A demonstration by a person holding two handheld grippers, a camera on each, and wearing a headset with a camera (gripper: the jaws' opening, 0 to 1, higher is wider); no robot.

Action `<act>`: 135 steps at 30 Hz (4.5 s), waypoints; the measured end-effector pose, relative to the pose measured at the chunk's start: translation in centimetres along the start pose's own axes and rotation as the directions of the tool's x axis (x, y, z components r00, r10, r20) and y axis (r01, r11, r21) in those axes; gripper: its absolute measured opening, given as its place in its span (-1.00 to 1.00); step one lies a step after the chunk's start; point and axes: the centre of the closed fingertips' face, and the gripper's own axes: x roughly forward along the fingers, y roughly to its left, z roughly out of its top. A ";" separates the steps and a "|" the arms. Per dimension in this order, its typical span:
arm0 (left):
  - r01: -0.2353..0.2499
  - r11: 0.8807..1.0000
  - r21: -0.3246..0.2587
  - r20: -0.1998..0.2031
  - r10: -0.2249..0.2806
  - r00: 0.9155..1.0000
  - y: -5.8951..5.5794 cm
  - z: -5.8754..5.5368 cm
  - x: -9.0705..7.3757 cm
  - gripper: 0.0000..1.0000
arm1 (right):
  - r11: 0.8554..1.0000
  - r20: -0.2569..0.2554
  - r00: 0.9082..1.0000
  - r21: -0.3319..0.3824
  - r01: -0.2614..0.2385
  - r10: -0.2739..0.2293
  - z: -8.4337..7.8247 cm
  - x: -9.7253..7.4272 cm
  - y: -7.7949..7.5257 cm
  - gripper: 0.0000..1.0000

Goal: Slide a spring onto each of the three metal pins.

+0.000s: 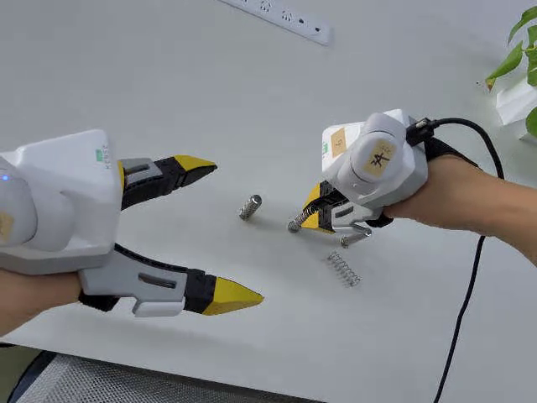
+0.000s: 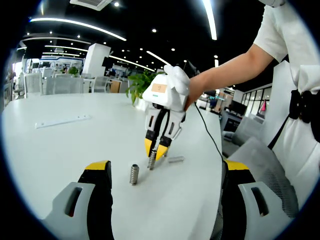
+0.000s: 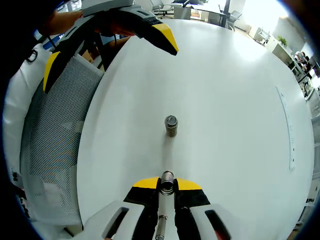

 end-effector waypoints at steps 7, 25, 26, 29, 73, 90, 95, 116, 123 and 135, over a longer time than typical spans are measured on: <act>0.000 1.000 0.000 -0.003 0.000 1.000 0.0 -0.1 -0.1 0.79 | 1.000 -0.004 1.000 -0.003 0.006 -0.006 -0.3 0.7 0.0 -0.85; 0.008 1.000 0.009 -0.020 -0.007 1.000 -0.2 -0.4 -0.1 0.79 | 1.000 0.001 1.000 0.004 0.013 -0.013 -0.3 1.2 0.0 -0.84; 0.008 1.000 0.009 -0.021 -0.008 1.000 -0.2 -0.4 -0.1 0.79 | 1.000 0.002 1.000 0.004 0.013 -0.013 -0.3 1.2 0.0 -0.84; 0.009 1.000 0.012 -0.025 -0.008 1.000 -0.2 -0.5 -0.1 0.79 | 1.000 0.005 1.000 0.007 0.011 -0.011 -0.3 1.2 0.1 -0.82; 0.000 0.996 0.088 -0.151 0.014 0.988 -1.2 -1.4 -1.3 0.82 | 0.917 0.353 0.885 0.361 0.169 -0.302 -2.3 -9.0 1.5 -0.07; 0.054 0.985 0.162 -0.224 -0.017 0.974 -3.2 -0.4 0.2 0.75 | 0.886 0.429 0.825 0.432 0.169 -0.367 -4.6 -11.6 5.7 0.41; 0.093 0.977 0.191 -0.261 -0.041 0.965 -3.9 -0.5 1.5 0.71 | 0.880 0.462 0.802 0.449 0.156 -0.378 -5.5 -12.1 6.5 0.56; 0.283 0.907 0.312 -0.481 -0.107 0.870 -6.9 -3.8 12.5 0.28 | 0.812 0.486 0.745 0.569 0.128 -0.458 -11.8 -11.3 9.0 0.71; 0.268 0.901 0.341 -0.554 -0.038 0.832 -6.2 -6.1 15.0 0.09 | 0.776 0.463 0.740 0.618 0.125 -0.488 -13.9 -10.9 9.6 0.67; 0.238 0.927 0.290 -0.597 -0.020 0.802 -5.6 -8.4 17.4 0.04 | 0.734 0.446 0.729 0.670 0.114 -0.520 -15.7 -10.3 10.2 0.63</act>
